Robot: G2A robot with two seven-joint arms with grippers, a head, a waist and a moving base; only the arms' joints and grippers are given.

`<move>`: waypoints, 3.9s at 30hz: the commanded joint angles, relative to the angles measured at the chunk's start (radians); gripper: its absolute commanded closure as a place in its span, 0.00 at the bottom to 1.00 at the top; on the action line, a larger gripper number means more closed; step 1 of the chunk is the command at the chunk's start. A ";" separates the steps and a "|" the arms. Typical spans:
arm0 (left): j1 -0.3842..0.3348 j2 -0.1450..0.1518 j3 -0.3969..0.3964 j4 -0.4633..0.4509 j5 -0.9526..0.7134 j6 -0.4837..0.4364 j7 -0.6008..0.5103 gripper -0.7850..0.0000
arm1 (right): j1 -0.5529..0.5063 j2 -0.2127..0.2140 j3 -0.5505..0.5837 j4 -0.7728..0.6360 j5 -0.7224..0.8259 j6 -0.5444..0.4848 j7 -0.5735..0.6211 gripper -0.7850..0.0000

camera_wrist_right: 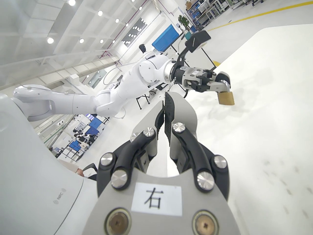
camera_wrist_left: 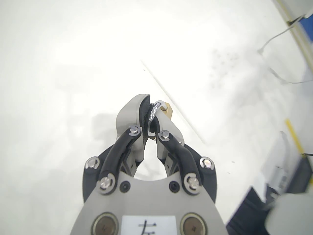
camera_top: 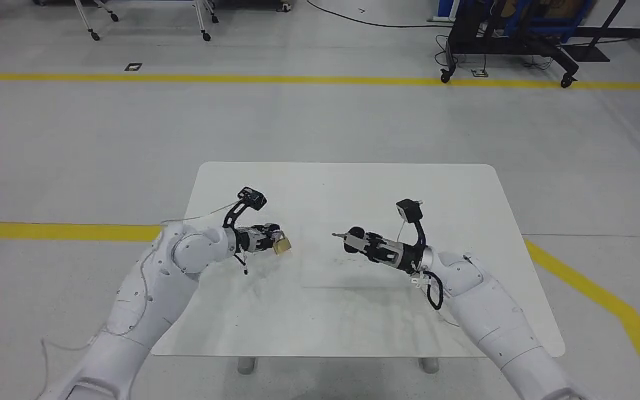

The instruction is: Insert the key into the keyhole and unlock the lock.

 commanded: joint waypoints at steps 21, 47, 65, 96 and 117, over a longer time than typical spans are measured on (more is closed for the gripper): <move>-0.268 -0.144 0.187 0.438 -0.672 -0.048 -0.269 1.00 | -0.035 -0.016 -0.008 -0.067 -0.074 0.095 -0.188 1.00; -0.311 -0.296 0.164 0.731 -1.261 0.188 -0.573 1.00 | -0.122 -0.023 0.017 -0.128 0.214 0.242 -0.210 1.00; -0.312 -0.282 0.188 0.667 -1.107 0.154 -0.404 1.00 | -0.348 0.010 0.126 -0.439 0.018 0.496 -0.294 1.00; -0.166 -0.198 0.063 0.373 -0.995 0.324 -0.165 1.00 | -0.284 -0.042 0.000 -0.387 0.130 0.682 -0.456 1.00; -0.075 -0.183 0.049 0.177 -0.760 0.352 0.115 1.00 | -0.186 -0.115 -0.115 -0.243 0.162 0.701 -0.675 1.00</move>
